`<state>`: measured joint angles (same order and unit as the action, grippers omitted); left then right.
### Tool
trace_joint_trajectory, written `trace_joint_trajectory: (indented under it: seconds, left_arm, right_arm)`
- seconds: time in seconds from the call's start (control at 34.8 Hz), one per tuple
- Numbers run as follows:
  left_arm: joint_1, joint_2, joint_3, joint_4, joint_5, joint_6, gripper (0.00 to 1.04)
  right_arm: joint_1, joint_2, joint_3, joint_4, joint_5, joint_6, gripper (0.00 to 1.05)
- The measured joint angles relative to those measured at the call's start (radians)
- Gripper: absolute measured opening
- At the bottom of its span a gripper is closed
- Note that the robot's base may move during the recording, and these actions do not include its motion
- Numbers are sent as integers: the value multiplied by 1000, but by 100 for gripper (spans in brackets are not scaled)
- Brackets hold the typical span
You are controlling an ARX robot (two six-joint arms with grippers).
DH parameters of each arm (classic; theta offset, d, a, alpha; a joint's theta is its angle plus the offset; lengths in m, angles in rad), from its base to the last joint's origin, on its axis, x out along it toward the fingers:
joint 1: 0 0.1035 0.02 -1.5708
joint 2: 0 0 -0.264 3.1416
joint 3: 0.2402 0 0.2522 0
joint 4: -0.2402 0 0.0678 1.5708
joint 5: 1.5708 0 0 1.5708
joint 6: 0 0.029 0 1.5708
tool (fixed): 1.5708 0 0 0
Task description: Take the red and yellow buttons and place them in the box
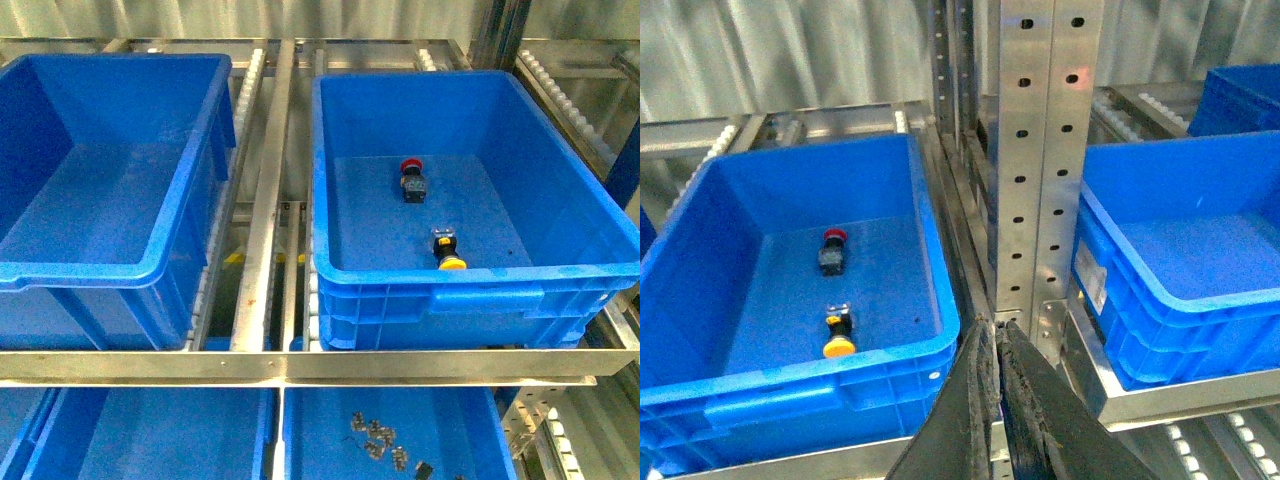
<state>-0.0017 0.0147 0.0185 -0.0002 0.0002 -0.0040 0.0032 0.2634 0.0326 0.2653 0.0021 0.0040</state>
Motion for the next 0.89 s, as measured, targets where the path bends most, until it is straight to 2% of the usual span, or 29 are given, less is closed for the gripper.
trace_joint_trajectory:
  seconds: [0.26,0.35,0.69,0.81,0.89]
  left_arm:
    - [0,0,0,0,0,0,97]
    - [0,0,0,0,0,0,97]
    - [0,0,0,0,0,0,97]
    - [0,0,0,0,0,0,97]
    - [0,0,0,0,0,0,97]
  right_arm:
    - [0,-92,0,-93,0,0,3]
    - [0,-219,0,-250,-3,0,3]
    - [0,-259,0,-263,-3,0,3]
    - [0,-259,0,-264,-3,-2,19]
    - [0,-259,0,-264,-3,-1,40]
